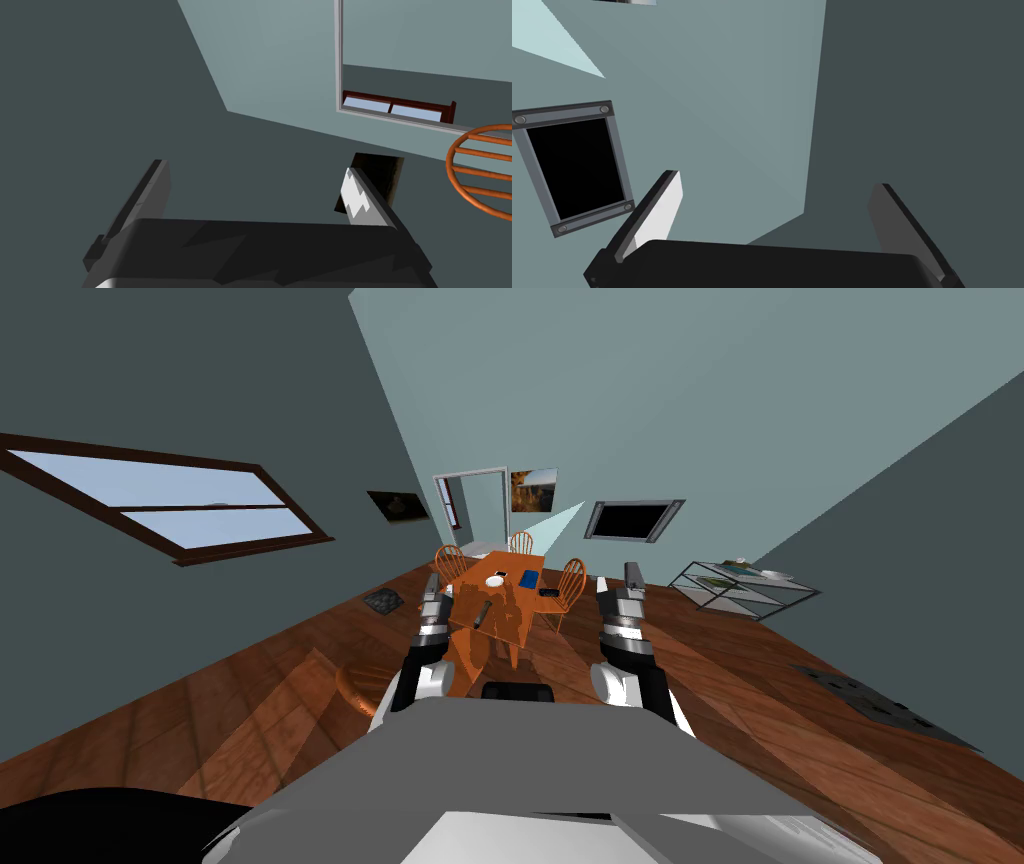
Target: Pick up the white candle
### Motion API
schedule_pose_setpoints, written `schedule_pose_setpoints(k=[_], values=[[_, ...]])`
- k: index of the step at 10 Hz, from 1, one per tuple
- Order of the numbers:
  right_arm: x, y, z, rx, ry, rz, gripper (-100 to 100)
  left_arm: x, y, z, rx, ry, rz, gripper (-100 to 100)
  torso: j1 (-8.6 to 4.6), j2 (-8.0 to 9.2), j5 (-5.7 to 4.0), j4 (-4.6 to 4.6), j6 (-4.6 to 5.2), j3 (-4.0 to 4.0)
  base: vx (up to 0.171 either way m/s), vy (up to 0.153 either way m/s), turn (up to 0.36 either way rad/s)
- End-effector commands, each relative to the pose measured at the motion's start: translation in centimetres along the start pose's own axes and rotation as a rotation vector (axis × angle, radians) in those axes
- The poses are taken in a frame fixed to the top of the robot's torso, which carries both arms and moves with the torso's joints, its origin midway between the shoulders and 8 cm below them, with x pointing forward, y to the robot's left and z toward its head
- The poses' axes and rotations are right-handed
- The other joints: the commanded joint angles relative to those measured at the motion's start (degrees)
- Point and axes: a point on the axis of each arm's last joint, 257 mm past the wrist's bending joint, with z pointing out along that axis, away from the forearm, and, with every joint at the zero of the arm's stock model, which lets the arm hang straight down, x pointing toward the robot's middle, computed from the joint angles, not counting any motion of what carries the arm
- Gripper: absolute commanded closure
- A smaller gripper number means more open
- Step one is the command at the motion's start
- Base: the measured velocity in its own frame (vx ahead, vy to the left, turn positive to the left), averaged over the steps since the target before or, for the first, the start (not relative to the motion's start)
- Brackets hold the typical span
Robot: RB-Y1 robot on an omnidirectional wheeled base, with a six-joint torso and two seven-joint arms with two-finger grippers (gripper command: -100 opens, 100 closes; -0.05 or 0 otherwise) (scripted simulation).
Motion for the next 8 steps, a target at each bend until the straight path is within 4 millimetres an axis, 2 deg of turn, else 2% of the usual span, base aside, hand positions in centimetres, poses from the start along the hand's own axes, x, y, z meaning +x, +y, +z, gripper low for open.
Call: schedule_pose_setpoints(k=[1, 4, 8], values=[[0.0, 0.0, 0.0, 0.000, 0.000, 0.000, 0, 0.2, 0.9, -0.2, -0.016, 0.034, 0.004, -100, 0.00, 0.00, 0.00, 0.00, 0.00, 0.00, -0.011, -0.053, 0.000], [0.0, 0.0, 0.0, 0.000, 0.000, 0.000, 0, 0.0, 3.1, -0.5, -0.058, 0.068, -0.007, -100, -0.47, 0.16, -0.10, 0.03, 0.01, 0.09, -0.043, -0.124, 0.007], [0.0, 0.0, 0.0, 0.000, 0.000, 0.000, 0, -1.6, 7.7, -1.3, -0.157, 0.078, -0.042, -100, -0.68, 0.11, -0.15, 0.03, 0.01, 0.07, -0.035, -0.170, 0.005]])
